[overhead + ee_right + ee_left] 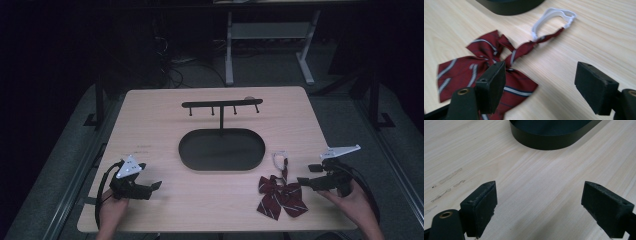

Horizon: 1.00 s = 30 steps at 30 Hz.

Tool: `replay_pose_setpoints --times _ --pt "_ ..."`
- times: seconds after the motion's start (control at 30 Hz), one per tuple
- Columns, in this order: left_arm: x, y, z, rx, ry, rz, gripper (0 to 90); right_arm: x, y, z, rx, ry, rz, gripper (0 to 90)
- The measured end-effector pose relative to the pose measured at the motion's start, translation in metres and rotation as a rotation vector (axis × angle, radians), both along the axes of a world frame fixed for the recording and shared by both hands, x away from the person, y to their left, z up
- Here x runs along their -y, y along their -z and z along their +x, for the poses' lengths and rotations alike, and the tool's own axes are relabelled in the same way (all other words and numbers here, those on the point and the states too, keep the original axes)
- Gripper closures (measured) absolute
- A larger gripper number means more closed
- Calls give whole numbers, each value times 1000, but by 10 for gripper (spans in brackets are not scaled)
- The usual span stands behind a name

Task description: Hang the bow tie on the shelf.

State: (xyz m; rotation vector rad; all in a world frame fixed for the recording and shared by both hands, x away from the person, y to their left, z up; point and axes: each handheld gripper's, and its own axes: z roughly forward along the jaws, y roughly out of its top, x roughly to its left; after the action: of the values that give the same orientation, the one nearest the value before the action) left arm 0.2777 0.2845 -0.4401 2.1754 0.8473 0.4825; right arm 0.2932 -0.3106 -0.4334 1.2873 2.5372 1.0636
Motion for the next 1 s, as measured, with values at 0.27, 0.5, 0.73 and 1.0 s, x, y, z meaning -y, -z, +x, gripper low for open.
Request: replay_pose_setpoints --times 0.27,0.5,0.73,1.0 --pt "0 0 -1 -3 -9 -8 132 -8 -13 12 2 4 -27 254" --pt "0 -1 0 5 -3 1 132 -21 -17 19 4 -8 -60 306" --pt "-1 -1 -1 7 -8 -10 132 -31 -23 28 2 -20 -78 323" --pt "-1 -1 -1 7 -6 -11 132 -38 -27 37 -8 -18 -108 347"
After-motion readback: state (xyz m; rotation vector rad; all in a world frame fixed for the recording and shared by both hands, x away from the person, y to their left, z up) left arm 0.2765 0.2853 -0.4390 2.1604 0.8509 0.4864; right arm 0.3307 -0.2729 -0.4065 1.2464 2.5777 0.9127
